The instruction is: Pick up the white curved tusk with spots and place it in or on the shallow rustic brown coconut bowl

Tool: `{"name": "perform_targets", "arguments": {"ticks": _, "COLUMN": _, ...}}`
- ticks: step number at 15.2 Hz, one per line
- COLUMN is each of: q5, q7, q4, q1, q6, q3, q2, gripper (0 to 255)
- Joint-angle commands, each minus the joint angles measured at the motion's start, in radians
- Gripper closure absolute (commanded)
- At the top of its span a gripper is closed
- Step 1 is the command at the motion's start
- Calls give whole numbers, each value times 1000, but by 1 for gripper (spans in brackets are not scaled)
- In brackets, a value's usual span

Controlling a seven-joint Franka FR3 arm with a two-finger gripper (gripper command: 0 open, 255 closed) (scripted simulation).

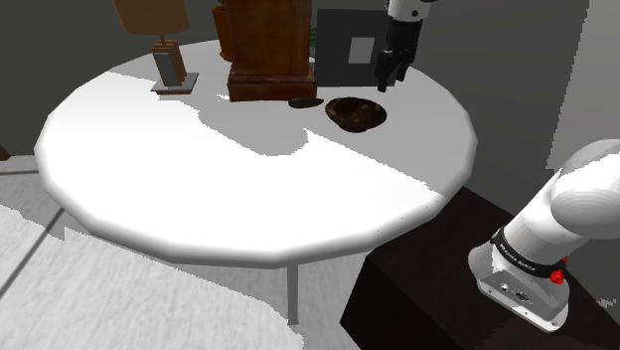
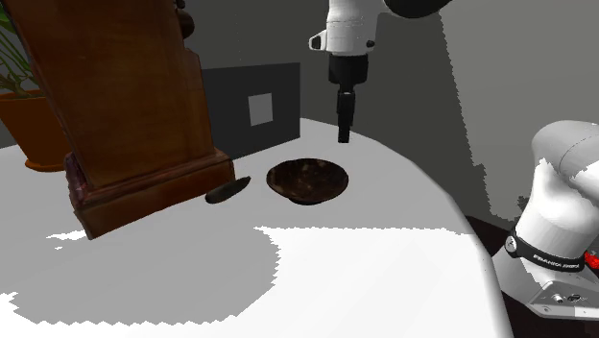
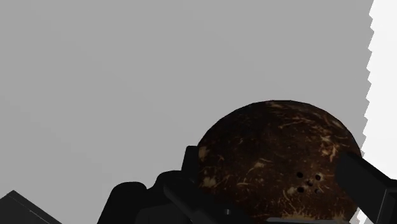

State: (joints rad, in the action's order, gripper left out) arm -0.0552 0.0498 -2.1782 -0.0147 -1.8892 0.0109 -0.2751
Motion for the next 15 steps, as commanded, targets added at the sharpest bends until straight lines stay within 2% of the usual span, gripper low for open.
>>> {"name": "perform_targets", "arguments": {"ticks": 1, "q5": 4, "q7": 2, "q4": 51, "q1": -4, "q6": -34, "q3": 3, "q2": 59, "gripper": 0}}
{"name": "perform_targets", "arguments": {"ticks": 8, "q5": 18, "q7": 28, "q4": 262, "q1": -10, "q6": -126, "q3": 5, "q2": 280, "gripper": 0}}
{"name": "perform_targets", "arguments": {"ticks": 15, "q5": 31, "q7": 53, "q4": 538, "q1": -15, "q6": -161, "q3": 12, "q2": 508, "gripper": 0}}
